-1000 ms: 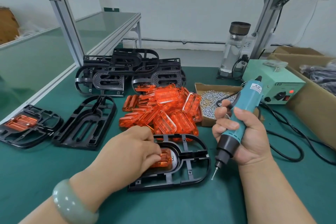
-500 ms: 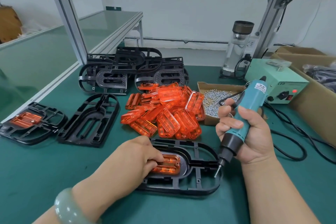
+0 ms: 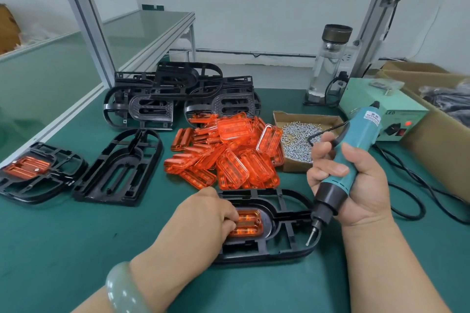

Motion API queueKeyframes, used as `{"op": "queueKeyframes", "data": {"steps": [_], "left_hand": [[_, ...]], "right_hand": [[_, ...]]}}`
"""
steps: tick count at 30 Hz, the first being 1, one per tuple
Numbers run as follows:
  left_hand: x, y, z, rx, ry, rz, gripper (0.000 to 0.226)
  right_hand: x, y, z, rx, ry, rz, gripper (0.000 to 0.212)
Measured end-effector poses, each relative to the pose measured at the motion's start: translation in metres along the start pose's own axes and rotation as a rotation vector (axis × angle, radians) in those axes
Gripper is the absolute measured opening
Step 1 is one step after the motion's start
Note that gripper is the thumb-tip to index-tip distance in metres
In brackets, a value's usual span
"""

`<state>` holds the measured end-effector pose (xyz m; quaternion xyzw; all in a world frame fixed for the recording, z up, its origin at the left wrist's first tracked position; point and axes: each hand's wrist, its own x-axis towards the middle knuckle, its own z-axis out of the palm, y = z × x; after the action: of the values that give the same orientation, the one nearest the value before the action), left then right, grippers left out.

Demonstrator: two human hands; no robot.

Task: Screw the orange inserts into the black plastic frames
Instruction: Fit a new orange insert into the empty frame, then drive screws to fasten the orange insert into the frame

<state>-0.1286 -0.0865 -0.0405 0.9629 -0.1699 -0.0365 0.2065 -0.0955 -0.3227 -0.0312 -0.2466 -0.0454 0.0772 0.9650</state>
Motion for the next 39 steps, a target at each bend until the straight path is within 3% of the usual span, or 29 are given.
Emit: {"op": "queueKeyframes", "data": {"steps": [2, 5, 9, 14, 21, 23, 26, 30, 36, 39], "left_hand": [[0.000, 0.000, -0.005, 0.026, -0.015, 0.014, 0.021], [0.010, 0.007, -0.019, 0.048, 0.065, 0.043, 0.022], [0.058, 0.041, -0.026, -0.011, 0.241, 0.215, 0.024], [0.125, 0.087, 0.009, 0.183, 0.081, 0.427, 0.029], [0.151, 0.100, 0.027, 0.325, -0.040, 0.379, 0.009], [0.157, 0.098, 0.021, 0.281, -0.039, 0.357, 0.020], [0.169, 0.099, 0.014, 0.367, 0.039, 0.298, 0.016], [0.179, 0.105, 0.018, 0.430, -0.021, 0.156, 0.019], [0.180, 0.104, 0.019, 0.280, 0.097, 0.140, 0.011], [0.175, 0.099, 0.012, 0.023, 0.108, 0.103, 0.012]], "right_hand": [[-0.003, -0.003, 0.001, -0.001, -0.025, 0.008, 0.057], [-0.004, -0.008, 0.000, 0.009, -0.050, 0.002, 0.060], [-0.003, -0.013, -0.003, 0.045, -0.055, -0.037, 0.061], [-0.001, -0.017, -0.004, 0.063, -0.092, -0.079, 0.057], [-0.001, -0.016, -0.004, 0.087, -0.088, -0.075, 0.059], [0.001, -0.016, -0.003, 0.085, -0.075, -0.085, 0.062], [0.002, -0.014, -0.003, 0.102, -0.071, -0.082, 0.061], [0.003, -0.014, -0.004, 0.108, -0.075, -0.076, 0.058], [0.005, -0.011, -0.005, 0.096, -0.086, -0.066, 0.056], [0.006, -0.010, -0.005, 0.097, -0.078, -0.062, 0.053]]}}
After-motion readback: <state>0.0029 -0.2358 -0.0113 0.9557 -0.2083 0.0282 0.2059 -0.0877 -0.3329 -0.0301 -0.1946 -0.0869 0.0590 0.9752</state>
